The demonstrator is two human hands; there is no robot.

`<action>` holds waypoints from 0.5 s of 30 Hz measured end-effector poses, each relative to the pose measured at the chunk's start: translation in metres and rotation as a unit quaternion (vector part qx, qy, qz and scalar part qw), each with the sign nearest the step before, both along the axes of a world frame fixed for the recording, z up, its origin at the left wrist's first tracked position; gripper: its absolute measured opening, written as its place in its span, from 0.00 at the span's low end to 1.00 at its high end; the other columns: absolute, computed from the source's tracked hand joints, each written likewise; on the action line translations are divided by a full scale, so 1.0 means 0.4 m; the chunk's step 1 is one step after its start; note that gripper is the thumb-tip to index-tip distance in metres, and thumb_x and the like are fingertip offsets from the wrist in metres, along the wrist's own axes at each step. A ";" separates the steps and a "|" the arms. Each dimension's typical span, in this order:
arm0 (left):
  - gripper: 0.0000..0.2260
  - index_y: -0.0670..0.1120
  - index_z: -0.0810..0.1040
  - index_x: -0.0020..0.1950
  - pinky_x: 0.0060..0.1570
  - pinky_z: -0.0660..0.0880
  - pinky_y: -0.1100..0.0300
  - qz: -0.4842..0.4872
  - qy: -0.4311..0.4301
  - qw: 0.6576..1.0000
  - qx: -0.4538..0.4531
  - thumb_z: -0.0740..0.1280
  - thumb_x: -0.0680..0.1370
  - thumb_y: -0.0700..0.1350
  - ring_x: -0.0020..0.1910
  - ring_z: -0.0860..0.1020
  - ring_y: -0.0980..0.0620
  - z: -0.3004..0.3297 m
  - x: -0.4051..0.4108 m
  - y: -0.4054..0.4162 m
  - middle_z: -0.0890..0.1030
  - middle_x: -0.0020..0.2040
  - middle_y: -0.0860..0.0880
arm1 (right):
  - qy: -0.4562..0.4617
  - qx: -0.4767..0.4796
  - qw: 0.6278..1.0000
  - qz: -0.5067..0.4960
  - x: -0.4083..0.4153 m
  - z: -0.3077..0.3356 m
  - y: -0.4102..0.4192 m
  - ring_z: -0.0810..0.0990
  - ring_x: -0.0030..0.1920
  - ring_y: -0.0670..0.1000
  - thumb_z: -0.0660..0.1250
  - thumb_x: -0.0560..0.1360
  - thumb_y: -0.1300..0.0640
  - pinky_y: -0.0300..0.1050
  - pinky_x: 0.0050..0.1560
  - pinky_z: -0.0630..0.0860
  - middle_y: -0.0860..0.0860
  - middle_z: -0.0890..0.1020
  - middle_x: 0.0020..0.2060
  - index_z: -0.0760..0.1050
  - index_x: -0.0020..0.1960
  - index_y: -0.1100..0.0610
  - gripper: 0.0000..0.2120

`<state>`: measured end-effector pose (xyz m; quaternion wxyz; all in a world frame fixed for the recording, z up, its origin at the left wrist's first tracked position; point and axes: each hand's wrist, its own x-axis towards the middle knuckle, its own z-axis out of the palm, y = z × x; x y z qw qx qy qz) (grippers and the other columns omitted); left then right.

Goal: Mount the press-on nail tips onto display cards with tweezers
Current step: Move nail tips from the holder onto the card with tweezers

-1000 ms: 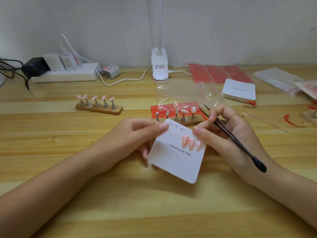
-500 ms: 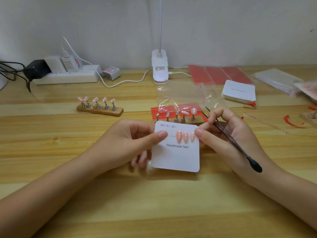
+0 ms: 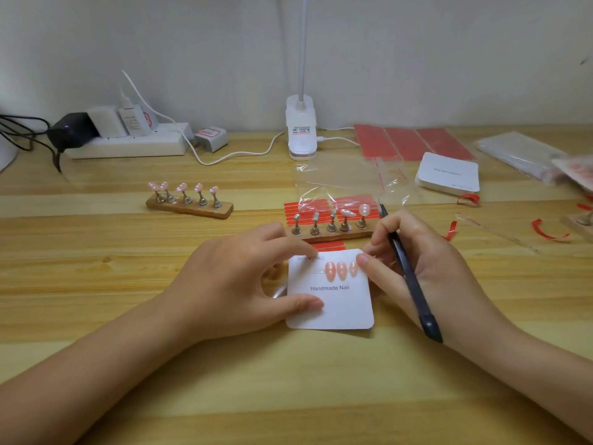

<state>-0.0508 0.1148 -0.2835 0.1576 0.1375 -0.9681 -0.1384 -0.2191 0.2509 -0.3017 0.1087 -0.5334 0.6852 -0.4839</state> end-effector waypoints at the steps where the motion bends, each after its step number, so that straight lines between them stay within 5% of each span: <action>1: 0.25 0.61 0.76 0.56 0.29 0.61 0.69 0.005 -0.007 1.000 -0.001 0.58 0.66 0.71 0.37 0.67 0.65 0.000 0.000 -0.001 0.67 0.37 0.67 | 0.001 -0.003 1.000 -0.004 0.000 0.000 0.000 0.77 0.37 0.45 0.70 0.70 0.62 0.30 0.39 0.74 0.47 0.77 0.39 0.69 0.42 0.48 0.13; 4: 0.27 0.61 0.76 0.57 0.29 0.59 0.69 0.013 -0.028 1.000 0.008 0.56 0.65 0.71 0.37 0.69 0.70 0.000 -0.001 0.000 0.69 0.35 0.64 | -0.048 -0.038 0.998 -0.017 -0.003 0.006 0.002 0.78 0.38 0.42 0.70 0.71 0.62 0.28 0.39 0.73 0.47 0.78 0.39 0.69 0.43 0.49 0.11; 7: 0.26 0.63 0.75 0.57 0.29 0.58 0.68 0.026 -0.044 0.999 0.014 0.56 0.64 0.72 0.38 0.69 0.69 0.003 -0.003 0.004 0.70 0.35 0.62 | -0.145 -0.088 0.985 -0.035 -0.001 0.023 0.006 0.78 0.34 0.43 0.67 0.69 0.52 0.28 0.38 0.72 0.51 0.77 0.31 0.70 0.43 0.50 0.07; 11: 0.21 0.66 0.71 0.55 0.31 0.60 0.68 0.033 -0.077 0.996 0.035 0.61 0.66 0.71 0.41 0.69 0.69 0.006 -0.009 -0.001 0.69 0.44 0.69 | -0.214 -0.113 0.970 -0.030 0.002 0.036 0.009 0.70 0.24 0.41 0.65 0.67 0.45 0.29 0.29 0.67 0.48 0.73 0.24 0.71 0.41 0.50 0.10; 15: 0.22 0.65 0.71 0.56 0.31 0.62 0.68 0.009 -0.071 0.995 0.068 0.59 0.66 0.70 0.38 0.71 0.66 0.018 -0.012 -0.011 0.71 0.41 0.65 | -0.286 -0.117 0.951 -0.032 0.001 0.041 0.006 0.65 0.21 0.42 0.60 0.69 0.42 0.31 0.23 0.63 0.50 0.72 0.21 0.76 0.37 0.49 0.12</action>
